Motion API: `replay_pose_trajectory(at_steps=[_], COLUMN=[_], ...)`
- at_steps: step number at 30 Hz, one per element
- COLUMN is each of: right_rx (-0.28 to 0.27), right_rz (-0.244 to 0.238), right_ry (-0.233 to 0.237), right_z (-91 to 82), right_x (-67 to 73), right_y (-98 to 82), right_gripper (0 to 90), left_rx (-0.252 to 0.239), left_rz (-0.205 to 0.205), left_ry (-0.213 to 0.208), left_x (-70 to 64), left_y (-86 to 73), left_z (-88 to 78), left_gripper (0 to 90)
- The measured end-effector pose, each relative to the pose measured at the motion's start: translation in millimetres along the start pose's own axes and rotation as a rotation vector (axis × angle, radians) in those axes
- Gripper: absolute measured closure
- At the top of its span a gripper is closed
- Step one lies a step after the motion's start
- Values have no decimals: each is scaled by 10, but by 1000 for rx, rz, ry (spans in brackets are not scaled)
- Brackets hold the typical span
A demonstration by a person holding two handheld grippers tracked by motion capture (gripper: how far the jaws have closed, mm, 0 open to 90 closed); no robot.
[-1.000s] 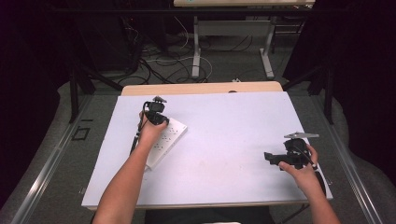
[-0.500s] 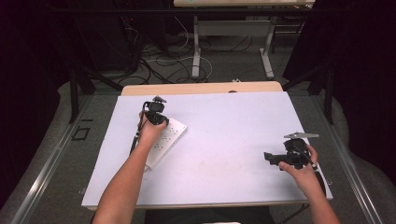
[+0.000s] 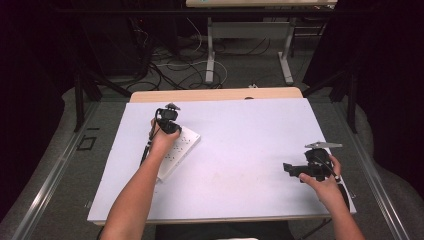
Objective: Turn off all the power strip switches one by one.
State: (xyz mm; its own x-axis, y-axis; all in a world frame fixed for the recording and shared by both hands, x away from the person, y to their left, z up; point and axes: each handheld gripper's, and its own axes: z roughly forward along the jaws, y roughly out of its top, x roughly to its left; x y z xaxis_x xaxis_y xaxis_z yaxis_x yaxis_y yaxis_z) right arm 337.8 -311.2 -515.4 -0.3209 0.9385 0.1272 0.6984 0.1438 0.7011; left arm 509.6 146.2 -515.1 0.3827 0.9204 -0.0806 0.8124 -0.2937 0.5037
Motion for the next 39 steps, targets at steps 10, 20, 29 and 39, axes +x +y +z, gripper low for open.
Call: replay_pose_trajectory(at_steps=[10,20,29,39], right_rx=[0,1,0,-3], right_rz=[1,3,3,7], right_ry=[1,1,1,-4], right_z=[0,6,-1,-6], right_x=[1,-9,-13,-18], right_y=[-2,-6,-6,-6], right_gripper=[0,0,0,0], left_rx=[-3,3,-25,-60], left_rz=[-15,-9,-7,12], left_ry=[-11,-2,-21,-64], left_x=[15,7,-19,-99], left_y=[2,13,8,-14], left_z=[1,2,-70,-243], left_gripper=[900,900,900,832])
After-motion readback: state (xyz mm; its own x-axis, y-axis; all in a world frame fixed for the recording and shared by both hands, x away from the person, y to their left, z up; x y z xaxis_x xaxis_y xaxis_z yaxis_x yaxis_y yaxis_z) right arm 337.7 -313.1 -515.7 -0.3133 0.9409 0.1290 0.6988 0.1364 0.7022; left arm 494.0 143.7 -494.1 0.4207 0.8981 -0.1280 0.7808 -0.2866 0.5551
